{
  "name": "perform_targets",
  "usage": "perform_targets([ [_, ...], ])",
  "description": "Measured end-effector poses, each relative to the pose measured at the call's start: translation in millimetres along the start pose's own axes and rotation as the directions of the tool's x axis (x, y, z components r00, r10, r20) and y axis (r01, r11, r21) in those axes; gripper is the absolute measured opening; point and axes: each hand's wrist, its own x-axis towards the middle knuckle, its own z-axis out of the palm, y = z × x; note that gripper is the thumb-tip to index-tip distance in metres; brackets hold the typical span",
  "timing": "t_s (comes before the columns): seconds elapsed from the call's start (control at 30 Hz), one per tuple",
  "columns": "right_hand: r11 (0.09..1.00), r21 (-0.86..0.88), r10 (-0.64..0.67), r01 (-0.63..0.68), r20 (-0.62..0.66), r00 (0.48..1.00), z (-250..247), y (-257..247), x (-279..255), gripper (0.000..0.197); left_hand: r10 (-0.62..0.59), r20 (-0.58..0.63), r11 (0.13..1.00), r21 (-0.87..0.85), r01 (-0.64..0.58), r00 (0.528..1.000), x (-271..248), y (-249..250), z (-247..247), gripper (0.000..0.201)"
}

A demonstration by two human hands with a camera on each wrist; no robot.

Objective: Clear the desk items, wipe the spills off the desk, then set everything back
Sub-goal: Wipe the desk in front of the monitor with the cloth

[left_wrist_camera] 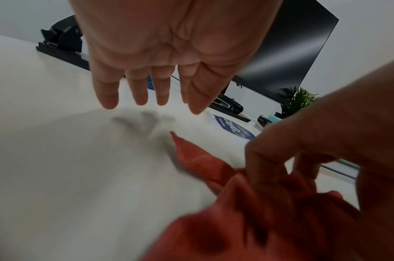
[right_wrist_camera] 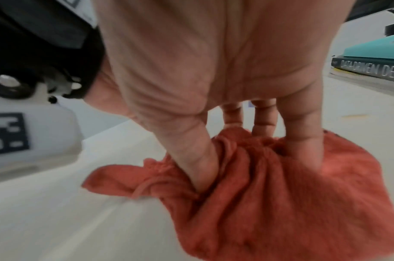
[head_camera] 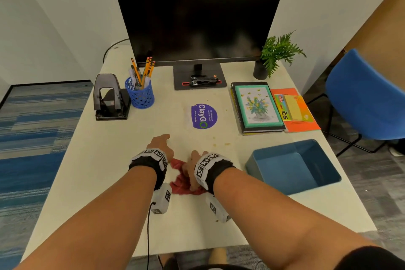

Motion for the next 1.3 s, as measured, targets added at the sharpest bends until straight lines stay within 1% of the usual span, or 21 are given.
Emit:
perform_targets([
  [0.1,0.991,0.125,0.054,-0.048,-0.052,0.997,4,8,6,0.045,-0.011,-0.022,1.000,-0.017,0.011,1.000,0,2,6,0.060],
  [0.17,0.948,0.289,0.158,-0.134,-0.061,0.986,1,19,8,0.042,-0.013,-0.037,1.000,-0.019,0.012,0.999,3,1,7,0.060],
  [0.2,0.900,0.404,0.215,-0.167,-0.078,0.973,-1,28,9,0.049,-0.013,-0.043,1.000,-0.015,0.012,0.999,4,1,7,0.060],
  [0.23,0.822,0.538,0.279,-0.188,-0.093,0.956,-5,38,9,0.057,-0.009,-0.045,1.000,-0.002,0.009,0.999,6,0,7,0.061],
  [0.27,0.726,0.660,0.346,-0.192,-0.110,0.932,-9,46,7,0.060,-0.002,-0.044,1.000,0.017,0.003,0.999,9,0,7,0.061],
  [0.3,0.656,0.725,0.432,-0.208,-0.134,0.892,-13,55,6,0.057,0.004,-0.041,0.999,0.037,-0.003,0.999,11,1,7,0.062],
  [0.33,0.629,0.739,0.516,-0.242,-0.165,0.840,-16,63,9,0.054,0.012,-0.034,0.998,0.058,-0.010,0.999,15,2,6,0.063],
  [0.37,0.651,0.703,0.560,-0.286,-0.190,0.806,-17,68,14,0.050,0.020,-0.023,0.997,0.080,-0.018,1.000,18,3,6,0.064],
  [0.4,0.683,0.668,0.556,-0.295,-0.214,0.803,-16,71,20,0.049,0.026,-0.009,0.994,0.102,-0.025,1.000,21,5,5,0.065],
  [0.5,0.814,0.538,0.391,-0.218,-0.230,0.891,-3,68,38,0.056,0.034,0.029,0.985,0.169,-0.038,0.999,31,9,3,0.070],
  [0.57,0.825,0.503,0.410,-0.257,-0.220,0.885,4,66,50,0.057,0.038,0.049,0.975,0.217,-0.048,0.998,37,12,1,0.074],
  [0.63,0.775,0.547,0.487,-0.317,-0.196,0.851,7,71,62,0.060,0.035,0.070,0.970,0.237,-0.050,0.997,43,15,-2,0.079],
  [0.7,0.687,0.628,0.562,-0.365,-0.141,0.815,7,77,69,0.075,0.033,0.084,0.967,0.251,-0.053,0.996,48,17,-5,0.084],
  [0.73,0.652,0.653,0.590,-0.385,-0.119,0.798,6,81,71,0.076,0.035,0.089,0.964,0.259,-0.057,0.995,50,18,-6,0.087],
  [0.8,0.596,0.684,0.629,-0.421,-0.072,0.774,2,87,82,0.065,0.036,0.108,0.962,0.267,-0.064,0.994,56,18,-6,0.092],
  [0.9,0.518,0.756,0.630,-0.401,-0.019,0.777,-11,95,93,0.061,0.028,0.126,0.962,0.267,-0.061,0.992,64,20,-3,0.096],
  [0.93,0.525,0.757,0.619,-0.389,-0.026,0.785,-15,100,96,0.061,0.025,0.125,0.961,0.272,-0.059,0.992,67,21,-4,0.097],
  [1.03,0.634,0.686,0.575,-0.357,-0.110,0.811,-25,112,106,0.057,0.007,0.129,0.948,0.315,-0.048,0.992,78,27,-7,0.099],
  [1.1,0.680,0.656,0.541,-0.327,-0.147,0.828,-33,121,114,0.056,-0.027,0.149,0.938,0.345,-0.026,0.988,86,31,-6,0.102],
  [1.2,0.722,0.628,0.498,-0.290,-0.181,0.848,-48,133,125,0.059,-0.071,0.167,0.920,0.392,0.000,0.983,93,36,-4,0.105],
  [1.3,0.747,0.601,0.488,-0.283,-0.207,0.848,-64,147,141,0.059,-0.101,0.165,0.910,0.413,0.024,0.981,97,41,-3,0.107],
])
